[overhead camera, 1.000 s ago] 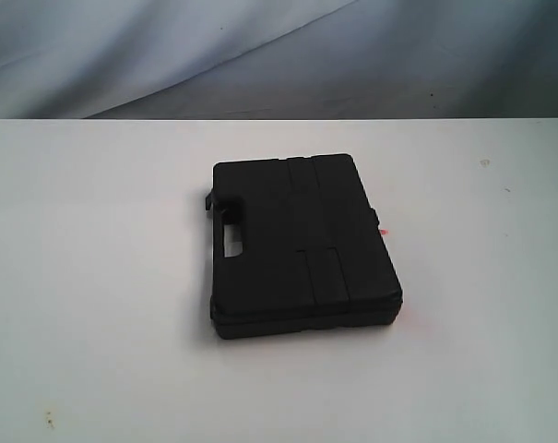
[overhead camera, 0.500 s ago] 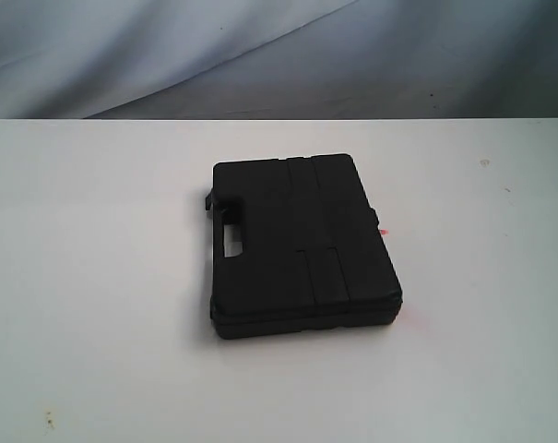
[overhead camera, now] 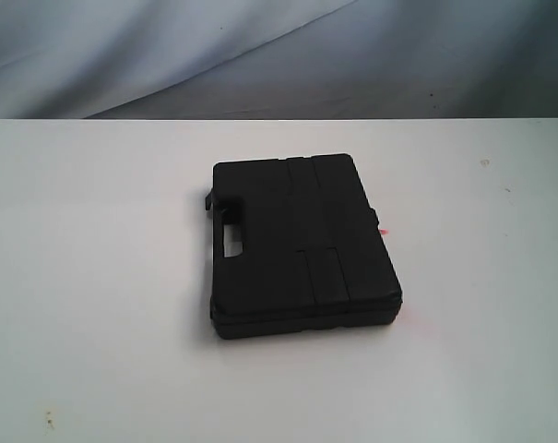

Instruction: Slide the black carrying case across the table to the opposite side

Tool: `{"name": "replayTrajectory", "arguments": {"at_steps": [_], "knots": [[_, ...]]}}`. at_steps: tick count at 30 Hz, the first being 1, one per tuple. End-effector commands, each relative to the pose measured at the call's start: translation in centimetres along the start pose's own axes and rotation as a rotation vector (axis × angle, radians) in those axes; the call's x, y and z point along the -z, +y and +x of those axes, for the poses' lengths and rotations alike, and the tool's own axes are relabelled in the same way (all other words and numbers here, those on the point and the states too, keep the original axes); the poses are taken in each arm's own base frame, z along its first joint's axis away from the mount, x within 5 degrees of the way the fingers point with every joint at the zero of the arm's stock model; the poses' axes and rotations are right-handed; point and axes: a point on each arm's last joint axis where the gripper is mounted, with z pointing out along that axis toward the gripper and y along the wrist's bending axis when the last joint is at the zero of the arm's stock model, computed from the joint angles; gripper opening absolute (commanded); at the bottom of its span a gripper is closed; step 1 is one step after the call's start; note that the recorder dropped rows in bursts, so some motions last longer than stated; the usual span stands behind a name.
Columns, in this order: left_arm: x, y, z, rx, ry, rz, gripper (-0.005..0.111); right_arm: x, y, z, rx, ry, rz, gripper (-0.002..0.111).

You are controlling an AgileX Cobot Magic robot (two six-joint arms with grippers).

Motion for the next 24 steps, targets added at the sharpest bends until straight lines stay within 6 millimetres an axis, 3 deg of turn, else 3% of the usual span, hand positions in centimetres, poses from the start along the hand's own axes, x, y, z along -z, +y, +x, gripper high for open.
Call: {"name": "replayTrajectory", "arguments": {"at_steps": [1,13,21,24], "knots": [[0.0,0.0,0.1,0.009,0.000,0.001,0.000,0.0,0.1,1.4,-0.021,0.005,0.004,0.000],[0.0,0.0,0.1,0.009,0.000,0.001,0.000,0.3,0.3,3.8,0.012,0.269,-0.024,0.000],[0.0,0.0,0.1,0.009,0.000,0.001,0.000,0.4,0.4,4.0,-0.021,0.291,-0.026,0.000],[0.0,0.0,0.1,0.009,0.000,0.001,0.000,0.4,0.5,3.9,-0.107,0.292,-0.021,0.000]]}}
